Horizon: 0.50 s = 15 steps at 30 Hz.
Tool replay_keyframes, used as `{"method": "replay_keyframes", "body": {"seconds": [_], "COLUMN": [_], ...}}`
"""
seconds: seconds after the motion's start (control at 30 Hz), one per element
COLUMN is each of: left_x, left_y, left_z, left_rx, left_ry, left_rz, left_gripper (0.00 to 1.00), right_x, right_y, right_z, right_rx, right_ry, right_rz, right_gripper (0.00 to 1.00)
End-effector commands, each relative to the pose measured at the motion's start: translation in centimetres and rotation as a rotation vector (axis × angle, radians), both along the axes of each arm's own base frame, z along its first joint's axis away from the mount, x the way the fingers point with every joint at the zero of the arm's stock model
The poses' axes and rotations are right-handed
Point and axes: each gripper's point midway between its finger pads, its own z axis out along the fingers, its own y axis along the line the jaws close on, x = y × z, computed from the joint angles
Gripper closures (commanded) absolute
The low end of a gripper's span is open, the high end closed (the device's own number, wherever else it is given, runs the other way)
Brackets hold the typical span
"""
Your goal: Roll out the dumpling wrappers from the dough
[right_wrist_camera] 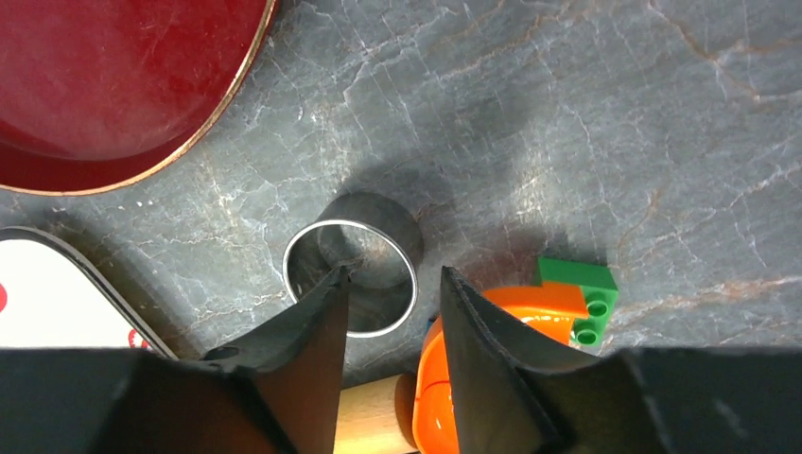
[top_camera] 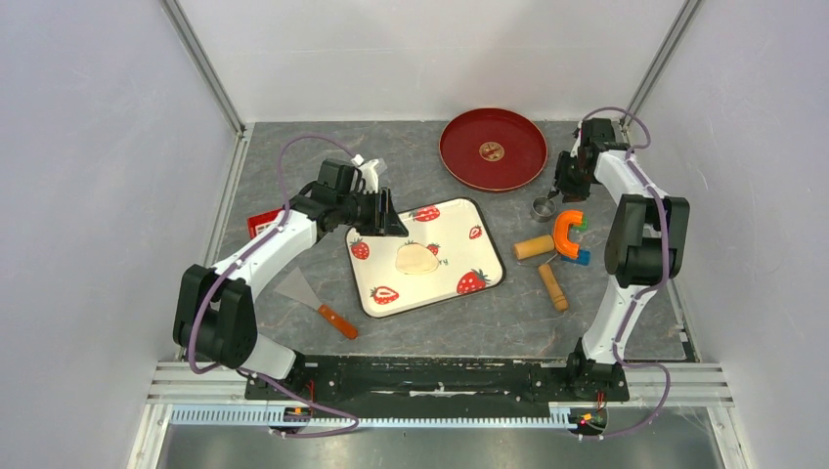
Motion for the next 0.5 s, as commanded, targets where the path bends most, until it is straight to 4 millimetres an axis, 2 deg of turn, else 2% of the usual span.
{"method": "replay_keyframes", "body": {"seconds": [0.0, 0.1, 0.3, 0.47], "left_x": [-0.7, -0.8, -0.7, -0.3], "left_y": [-0.2, -0.1, 0.0, 0.1], "left_z": [0.6, 0.3, 0.3, 0.4], "left_rx": [-0.025, -0.021, -0.016, -0.006], "left_ry": [0.010, 0.014, 0.010, 0.003], "left_rz": [-0.001, 0.001, 0.007, 0.029], "left_gripper": [0.51, 0.51, 0.51, 0.51], "right_x": [1.5, 1.2, 0.4, 0.3], "right_y": [-0.4, -0.6, -0.7, -0.6], "right_z": [0.7, -0.6, -2.3, -2.5], "right_rx": [-0.036, -0.036, -0.045, -0.042], "right_ry": [-0.019, 0.013, 0.055, 0.059], "right_rz": [0.025, 0.036, 0.050, 0.063], "right_gripper": [0.62, 0.69, 0.72, 0.89]}}
